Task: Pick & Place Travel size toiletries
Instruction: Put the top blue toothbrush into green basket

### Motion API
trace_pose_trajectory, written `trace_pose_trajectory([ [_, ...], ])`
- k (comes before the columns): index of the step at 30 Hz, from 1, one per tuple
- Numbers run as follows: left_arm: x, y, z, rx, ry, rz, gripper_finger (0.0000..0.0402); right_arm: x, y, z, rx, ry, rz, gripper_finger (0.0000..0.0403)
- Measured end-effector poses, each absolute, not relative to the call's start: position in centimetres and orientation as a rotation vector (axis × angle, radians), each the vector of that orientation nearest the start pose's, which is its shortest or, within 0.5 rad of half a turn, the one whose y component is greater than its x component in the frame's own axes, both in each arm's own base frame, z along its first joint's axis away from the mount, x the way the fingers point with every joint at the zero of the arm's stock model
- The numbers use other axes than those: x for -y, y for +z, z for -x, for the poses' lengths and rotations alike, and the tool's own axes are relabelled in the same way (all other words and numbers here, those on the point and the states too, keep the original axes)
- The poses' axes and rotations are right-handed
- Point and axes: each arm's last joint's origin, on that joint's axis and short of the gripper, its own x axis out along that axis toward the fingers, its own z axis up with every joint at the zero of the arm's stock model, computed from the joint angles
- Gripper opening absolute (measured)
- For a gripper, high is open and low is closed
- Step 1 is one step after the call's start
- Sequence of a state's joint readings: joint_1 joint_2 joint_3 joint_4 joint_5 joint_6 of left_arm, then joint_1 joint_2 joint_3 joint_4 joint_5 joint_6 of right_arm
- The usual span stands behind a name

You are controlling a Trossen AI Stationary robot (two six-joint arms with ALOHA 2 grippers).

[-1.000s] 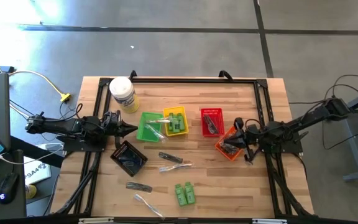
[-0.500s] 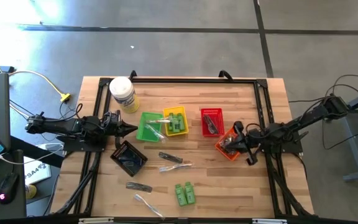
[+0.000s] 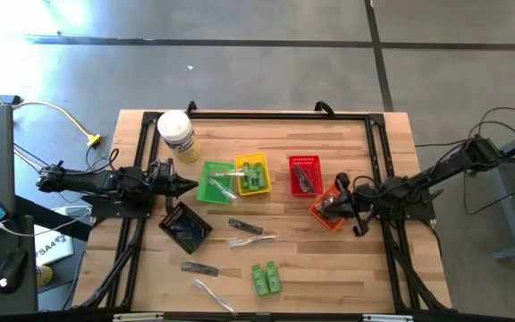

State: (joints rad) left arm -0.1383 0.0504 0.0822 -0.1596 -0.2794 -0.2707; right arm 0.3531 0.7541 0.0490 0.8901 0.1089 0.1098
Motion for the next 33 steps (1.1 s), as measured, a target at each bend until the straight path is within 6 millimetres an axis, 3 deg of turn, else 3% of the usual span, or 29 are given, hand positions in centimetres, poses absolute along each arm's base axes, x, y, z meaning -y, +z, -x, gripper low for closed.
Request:
trace_pose_trajectory([
  [13,0.4,17.2,-9.4,-0.105,0.179,0.289,0.0000,-4.4,18.3,-14.3,0.115,0.266,-0.128,0.0004],
  [22,0.4,17.1,-9.4,-0.116,0.187,0.286,0.0000,-3.6,18.1,-14.5,0.097,0.140,-0.126,0.0004],
  [33,0.4,17.5,-9.6,-0.073,0.184,0.261,0.0000,-3.6,18.1,-14.5,0.098,0.138,-0.126,0.0004],
])
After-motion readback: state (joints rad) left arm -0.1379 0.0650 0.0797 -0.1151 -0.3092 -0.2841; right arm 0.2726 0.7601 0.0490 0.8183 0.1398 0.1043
